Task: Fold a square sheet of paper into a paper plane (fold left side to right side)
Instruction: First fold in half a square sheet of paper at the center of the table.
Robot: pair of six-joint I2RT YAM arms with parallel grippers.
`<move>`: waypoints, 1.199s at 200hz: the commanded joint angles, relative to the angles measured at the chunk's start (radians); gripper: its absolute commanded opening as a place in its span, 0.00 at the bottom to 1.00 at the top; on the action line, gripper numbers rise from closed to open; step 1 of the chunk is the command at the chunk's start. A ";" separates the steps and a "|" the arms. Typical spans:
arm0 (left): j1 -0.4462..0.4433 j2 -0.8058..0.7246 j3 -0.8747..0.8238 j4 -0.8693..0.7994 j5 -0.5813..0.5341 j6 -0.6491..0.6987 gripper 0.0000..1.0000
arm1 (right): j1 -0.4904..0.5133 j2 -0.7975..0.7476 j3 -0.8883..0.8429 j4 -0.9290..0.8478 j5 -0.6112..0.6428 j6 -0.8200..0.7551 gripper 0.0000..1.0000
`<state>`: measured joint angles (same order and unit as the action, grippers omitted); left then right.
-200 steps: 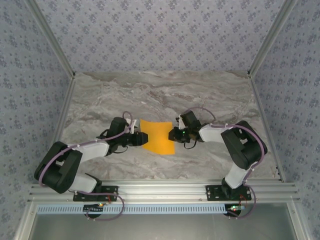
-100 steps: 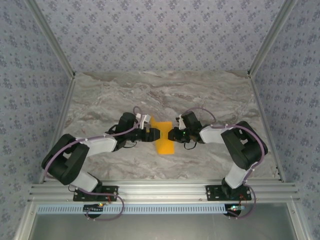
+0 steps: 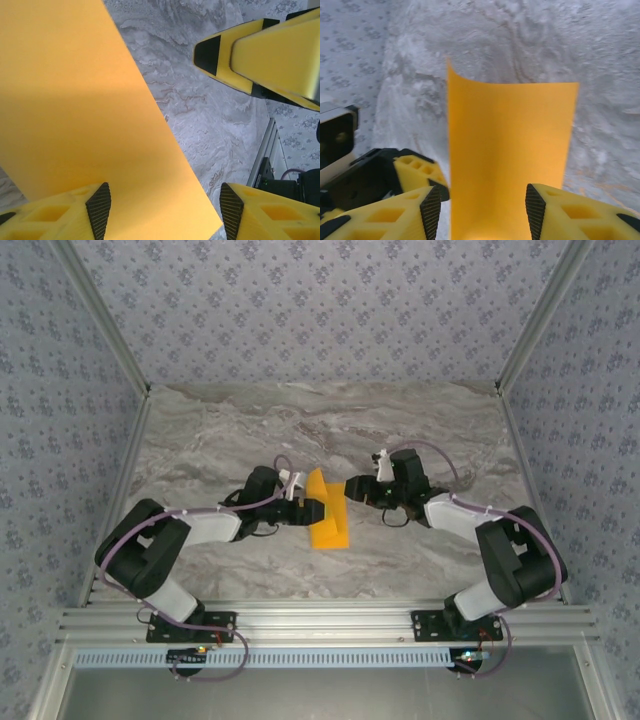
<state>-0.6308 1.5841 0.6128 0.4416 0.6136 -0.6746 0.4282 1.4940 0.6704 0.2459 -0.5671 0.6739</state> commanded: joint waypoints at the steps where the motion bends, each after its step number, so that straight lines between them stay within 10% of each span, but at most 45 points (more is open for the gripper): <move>1: -0.010 0.021 0.030 0.023 0.018 0.008 0.57 | 0.016 0.021 0.019 0.047 -0.091 0.005 0.53; 80: -0.010 0.023 0.032 0.004 0.018 0.018 0.42 | 0.065 0.177 0.103 0.099 -0.143 0.030 0.50; 123: -0.010 0.004 0.032 -0.008 0.007 0.022 0.42 | 0.071 0.197 0.118 0.037 -0.123 -0.002 0.18; 191: -0.010 -0.092 0.085 -0.345 -0.334 0.030 0.70 | 0.069 0.200 0.150 -0.190 0.045 -0.118 0.03; 240: -0.012 0.008 0.141 -0.363 -0.334 -0.002 0.71 | 0.070 0.217 0.157 -0.212 0.088 -0.133 0.04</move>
<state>-0.6357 1.5387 0.7238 0.1310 0.3233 -0.6567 0.4973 1.6909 0.7975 0.0845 -0.5251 0.5739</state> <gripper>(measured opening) 0.713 0.036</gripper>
